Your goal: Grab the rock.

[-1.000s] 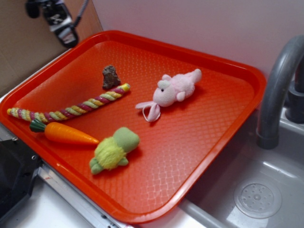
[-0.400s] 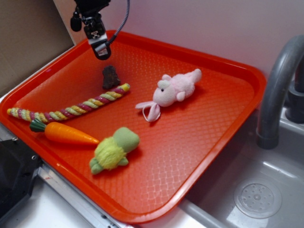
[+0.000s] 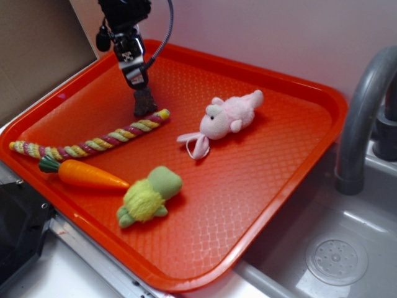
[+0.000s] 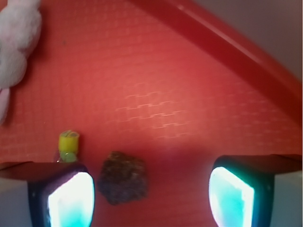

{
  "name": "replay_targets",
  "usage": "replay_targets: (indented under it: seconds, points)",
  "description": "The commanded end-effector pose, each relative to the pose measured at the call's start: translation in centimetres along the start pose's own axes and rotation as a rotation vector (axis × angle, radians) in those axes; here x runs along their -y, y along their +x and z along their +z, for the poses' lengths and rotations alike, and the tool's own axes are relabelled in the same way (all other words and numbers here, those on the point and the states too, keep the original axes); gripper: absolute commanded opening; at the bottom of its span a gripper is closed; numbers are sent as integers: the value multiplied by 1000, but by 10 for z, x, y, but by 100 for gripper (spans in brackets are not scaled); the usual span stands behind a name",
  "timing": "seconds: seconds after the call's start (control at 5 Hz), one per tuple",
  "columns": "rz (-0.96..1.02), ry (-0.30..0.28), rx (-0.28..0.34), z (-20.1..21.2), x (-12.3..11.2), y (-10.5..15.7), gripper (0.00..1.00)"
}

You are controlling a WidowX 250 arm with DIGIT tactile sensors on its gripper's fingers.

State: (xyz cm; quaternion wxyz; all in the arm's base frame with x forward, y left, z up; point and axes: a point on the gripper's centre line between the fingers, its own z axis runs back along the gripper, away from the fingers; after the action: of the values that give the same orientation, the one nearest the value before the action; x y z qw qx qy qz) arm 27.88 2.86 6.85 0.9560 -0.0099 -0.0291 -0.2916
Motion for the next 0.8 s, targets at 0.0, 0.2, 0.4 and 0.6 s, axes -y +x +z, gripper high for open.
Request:
replay_targets:
  seconds: [0.0,0.2,0.4,0.6]
  points:
    - [-60,2,-49,-22,11,4,100]
    - [-54,-13,-84,-35,7,-3,100]
    - [-96,-6,-101,-41,22,-4,100]
    - [-101,-3,-120,-46,26,-6,0]
